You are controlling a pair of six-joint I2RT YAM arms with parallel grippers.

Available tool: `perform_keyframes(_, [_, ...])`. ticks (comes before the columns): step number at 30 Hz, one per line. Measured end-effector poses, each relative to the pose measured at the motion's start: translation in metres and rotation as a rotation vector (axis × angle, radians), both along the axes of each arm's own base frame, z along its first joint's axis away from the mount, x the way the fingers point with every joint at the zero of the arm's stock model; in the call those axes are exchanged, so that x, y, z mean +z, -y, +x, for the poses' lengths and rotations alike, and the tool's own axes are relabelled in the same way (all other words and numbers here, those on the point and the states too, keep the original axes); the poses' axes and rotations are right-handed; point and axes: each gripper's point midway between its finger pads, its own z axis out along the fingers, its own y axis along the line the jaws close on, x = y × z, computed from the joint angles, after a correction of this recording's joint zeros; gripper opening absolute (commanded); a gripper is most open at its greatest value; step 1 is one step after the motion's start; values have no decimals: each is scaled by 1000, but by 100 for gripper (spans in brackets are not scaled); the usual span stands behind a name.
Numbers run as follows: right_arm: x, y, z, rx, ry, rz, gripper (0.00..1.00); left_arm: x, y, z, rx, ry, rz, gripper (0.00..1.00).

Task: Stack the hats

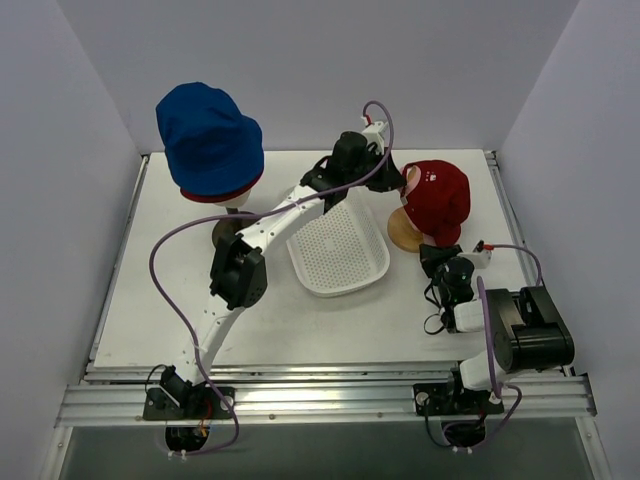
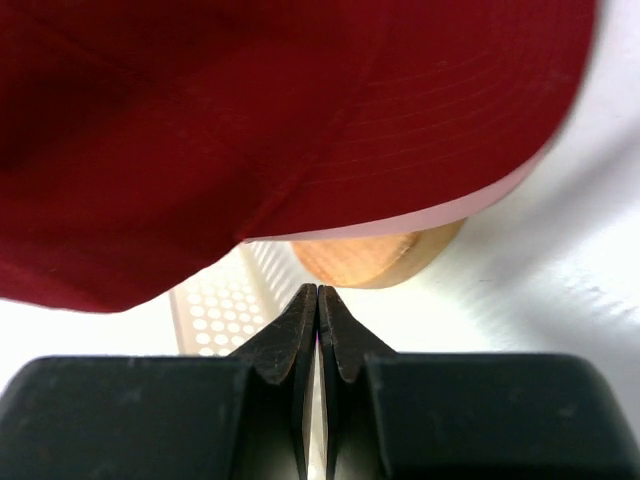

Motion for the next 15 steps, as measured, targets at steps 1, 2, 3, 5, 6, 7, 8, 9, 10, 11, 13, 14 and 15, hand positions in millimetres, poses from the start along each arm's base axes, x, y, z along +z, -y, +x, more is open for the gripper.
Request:
perform_keyframes(1, [-2,2,-1,-11,-4,0,0,-1,0,0,1,-1,1,2])
perform_keyframes(2, [-3,4,-1,-22,-5,-1,0,-2,0,0,1,-2,3,2])
perform_keyframes(3, [-4,5,-2,-29,-7,-1,0,-2,0,0,1,-3,3,2])
perform_keyframes(5, [-5,8,-2,-47,-10,-5,0,-2,0,0,1,-2,4,3])
perform_keyframes(6, [-5,10,-2,-54,-9,-7,0,-2,0,0,1,-2,4,2])
perform_keyframes(7, [-5,11,-1,-61,-8,-9,0,-2,0,0,1,-1,5,2])
perform_keyframes(8, [-4,12,-1,-68,-6,-11,0,-2,0,0,1,0,5,2])
perform_keyframes(9, [-4,13,-1,-74,-6,-13,0,-2,0,0,1,2,6,2])
perform_keyframes(10, [-4,14,-1,-79,-5,-14,0,-2,-1,1,1,5,8,2])
perform_keyframes(11, [-5,15,-1,-83,-6,-15,0,-3,-1,1,2,6,9,2])
perform_keyframes(13, [-6,17,0,-88,-11,-16,0,-3,-1,1,2,9,11,2])
perform_keyframes(14, [-8,18,0,-91,-14,-16,0,-3,-1,1,2,10,12,2])
perform_keyframes(15, [-9,18,0,-92,-18,-17,0,-3,-1,1,2,10,12,2])
